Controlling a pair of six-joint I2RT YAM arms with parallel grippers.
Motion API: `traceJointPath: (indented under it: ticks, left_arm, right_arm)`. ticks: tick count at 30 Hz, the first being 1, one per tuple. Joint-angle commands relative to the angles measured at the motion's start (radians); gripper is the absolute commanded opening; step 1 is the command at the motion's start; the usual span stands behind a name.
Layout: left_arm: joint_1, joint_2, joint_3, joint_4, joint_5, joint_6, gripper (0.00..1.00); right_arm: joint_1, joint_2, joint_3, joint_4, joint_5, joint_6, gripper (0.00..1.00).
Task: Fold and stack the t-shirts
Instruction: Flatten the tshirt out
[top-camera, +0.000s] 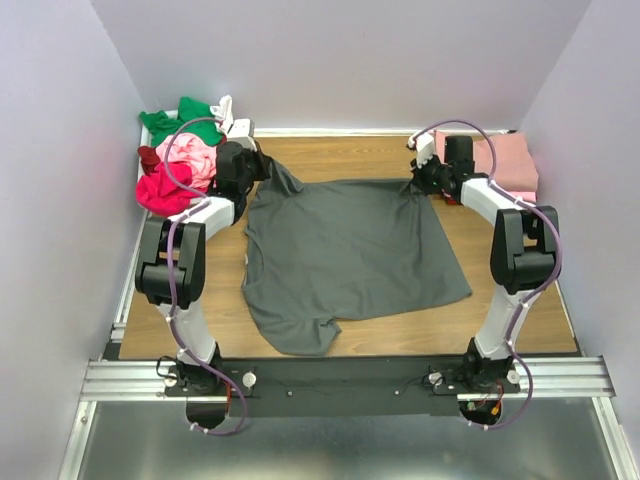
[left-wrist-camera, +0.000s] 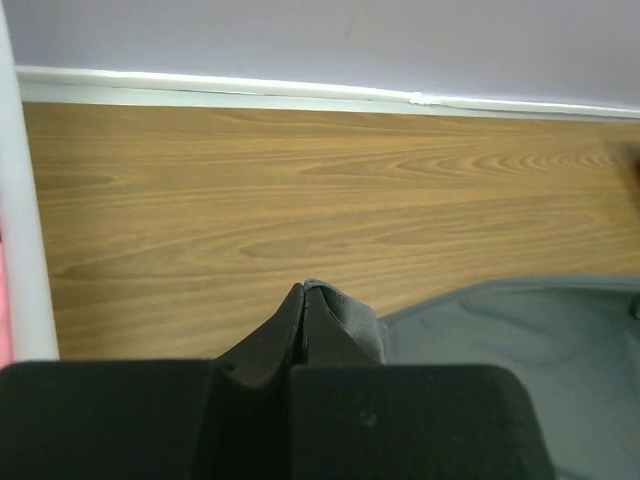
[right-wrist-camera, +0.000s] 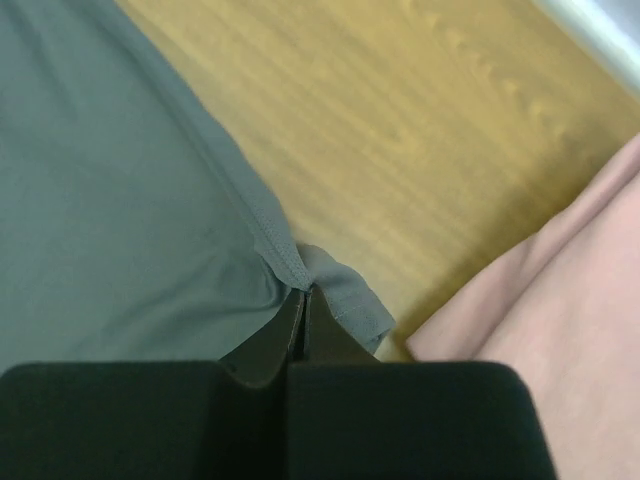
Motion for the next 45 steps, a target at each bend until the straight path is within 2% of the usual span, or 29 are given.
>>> traceJointPath:
  ticks: [1,10,16,21,22,25,30,33,35,38,41,45]
  left_arm:
    - [0.026,0.065,0.064,-0.070,-0.006,0.043,0.00]
    - [0.047,0.116,0.092,-0.092,0.075,0.040,0.00]
    - [0.047,0.030,0.045,-0.087,0.110,0.066,0.00]
    - [0.047,-0.229,-0.093,-0.043,0.167,0.072,0.00]
    - [0.047,-0.325,-0.113,-0.033,0.176,0.071,0.00]
    - [0.046,-0.483,-0.187,-0.026,0.184,0.062,0.00]
    - [0.041,-0.919,-0.259,-0.050,0.199,0.031,0.00]
    - [0.040,-1.140,-0.204,-0.108,0.180,-0.016,0.00]
    - [0.040,-1.250,-0.148,-0.125,0.178,-0.046,0.00]
    - [0.040,-1.310,-0.016,-0.128,0.198,-0.104,0.00]
    - [0.040,-1.297,0.159,-0.124,0.225,-0.142,0.00]
    - [0.041,-1.246,0.256,-0.122,0.242,-0.147,0.00]
  right_arm:
    - [0.008,0.029,0.072,0.078,0.054,0.025,0.00]
    - [0.008,0.009,0.089,0.076,0.071,0.046,0.01]
    - [0.008,-0.070,0.034,0.073,0.054,0.045,0.01]
    - [0.007,-0.291,-0.021,0.003,0.014,0.005,0.01]
    - [0.010,-0.339,-0.029,-0.043,0.005,-0.006,0.00]
    - [0.016,-0.503,-0.003,-0.175,-0.028,-0.046,0.01]
    - [0.025,-0.667,0.225,-0.431,-0.106,-0.063,0.00]
    - [0.025,-0.736,0.493,-0.557,-0.135,-0.038,0.00]
    - [0.027,-0.785,0.592,-0.608,-0.140,-0.018,0.00]
    - [0.027,-0.833,0.724,-0.617,-0.143,0.006,0.00]
    - [0.019,-0.853,0.850,-0.607,-0.129,0.055,0.00]
    - [0.005,-0.818,0.917,-0.579,-0.108,0.068,0.01]
